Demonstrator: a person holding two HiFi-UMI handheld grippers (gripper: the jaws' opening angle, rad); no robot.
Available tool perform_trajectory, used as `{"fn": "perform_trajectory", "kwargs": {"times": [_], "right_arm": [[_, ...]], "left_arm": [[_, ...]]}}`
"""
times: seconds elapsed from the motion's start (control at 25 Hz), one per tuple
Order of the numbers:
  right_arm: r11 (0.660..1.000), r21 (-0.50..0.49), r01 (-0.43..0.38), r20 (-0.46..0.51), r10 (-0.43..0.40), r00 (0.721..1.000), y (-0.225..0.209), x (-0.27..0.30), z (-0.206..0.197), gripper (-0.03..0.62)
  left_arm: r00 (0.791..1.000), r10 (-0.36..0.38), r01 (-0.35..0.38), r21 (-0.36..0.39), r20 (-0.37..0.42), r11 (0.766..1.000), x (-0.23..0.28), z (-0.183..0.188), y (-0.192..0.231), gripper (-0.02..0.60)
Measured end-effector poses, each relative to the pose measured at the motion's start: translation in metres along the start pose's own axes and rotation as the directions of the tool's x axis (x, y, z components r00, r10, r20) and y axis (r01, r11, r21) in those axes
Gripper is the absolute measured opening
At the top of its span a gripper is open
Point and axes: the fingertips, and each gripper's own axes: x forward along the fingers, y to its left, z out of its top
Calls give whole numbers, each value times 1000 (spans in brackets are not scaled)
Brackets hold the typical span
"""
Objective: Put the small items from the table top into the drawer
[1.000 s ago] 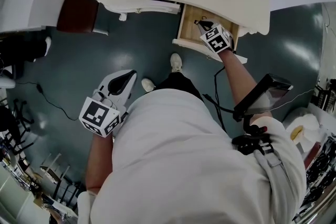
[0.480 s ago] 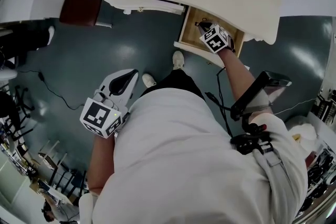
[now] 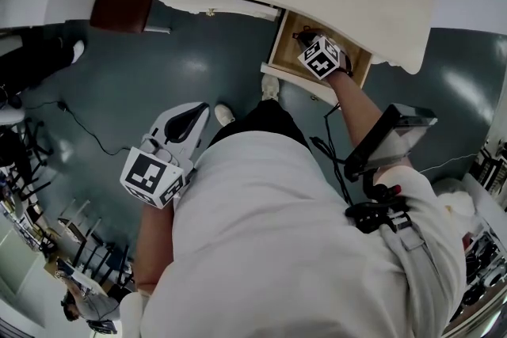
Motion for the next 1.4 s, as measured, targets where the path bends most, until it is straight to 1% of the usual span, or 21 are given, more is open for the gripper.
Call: {"fn": "perform_trajectory", "kwargs": {"times": [0.4,0.6,0.8,1.04,1.2,1.4], "right_arm": [[999,-36,-19,10,20,1000,3,-3,-7,23],[997,-69,-28,7,29,1000,12,-1,-11,31],[997,-57,-46,4,47,999,12,1,-9,71],[998,-48,-34,18,35,999,9,-8,-7,75],[999,-41,-20,25,21,999,6,-12,1,69],[999,-24,38,44,-37,998,9,-42,6,12]], "left_arm": [[1000,8,-8,1,-6,1000,12,12,-14,2],[1000,8,-7,13,-15,1000,13,11,-16,2],[1000,-3,4,25,-16,1000,19,17,-15,2],[1000,-25,25,40,-14,999,24,20,-18,2],[999,-51,51,57,-8,997,26,21,-11,2],[994,-108,107,93,6,990,19,20,-17,2]]}}
